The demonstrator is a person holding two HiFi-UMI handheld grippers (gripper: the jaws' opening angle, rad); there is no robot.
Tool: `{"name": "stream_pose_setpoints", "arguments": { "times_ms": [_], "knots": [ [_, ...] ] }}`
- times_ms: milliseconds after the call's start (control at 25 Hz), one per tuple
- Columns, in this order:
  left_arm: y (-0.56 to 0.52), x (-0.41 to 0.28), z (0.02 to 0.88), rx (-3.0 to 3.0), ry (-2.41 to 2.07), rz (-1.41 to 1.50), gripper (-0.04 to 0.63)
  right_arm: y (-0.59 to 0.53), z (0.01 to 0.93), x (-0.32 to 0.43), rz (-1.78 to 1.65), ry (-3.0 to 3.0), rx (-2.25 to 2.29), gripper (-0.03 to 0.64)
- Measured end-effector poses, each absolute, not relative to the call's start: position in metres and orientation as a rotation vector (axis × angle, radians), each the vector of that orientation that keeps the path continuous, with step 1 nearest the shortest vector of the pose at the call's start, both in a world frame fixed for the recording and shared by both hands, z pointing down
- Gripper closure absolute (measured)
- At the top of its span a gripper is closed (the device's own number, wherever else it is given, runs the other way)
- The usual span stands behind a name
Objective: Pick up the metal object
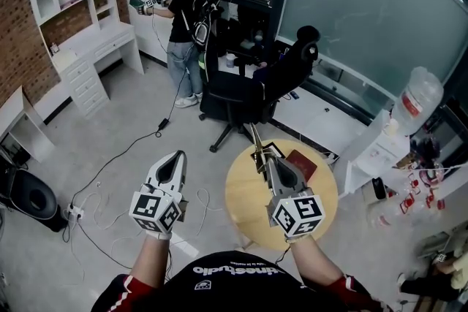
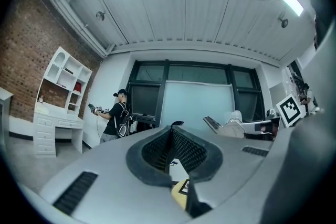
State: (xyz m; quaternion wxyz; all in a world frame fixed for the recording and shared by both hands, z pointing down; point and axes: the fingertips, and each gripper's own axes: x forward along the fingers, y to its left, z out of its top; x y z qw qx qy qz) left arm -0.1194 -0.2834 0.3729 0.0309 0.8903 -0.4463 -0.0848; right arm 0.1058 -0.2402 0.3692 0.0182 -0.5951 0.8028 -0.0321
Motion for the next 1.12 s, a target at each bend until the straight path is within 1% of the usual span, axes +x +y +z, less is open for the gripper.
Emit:
{"name": "stream_pose_setpoints", "arguments": {
  "times_ms": [1120],
  "knots": [
    [-0.271,-0.136,0.376,2.758,-1.380,-0.241,0.574,-0.228,0.368,0.088,-0.083,2.503,-1.856,0.588]
  ]
}}
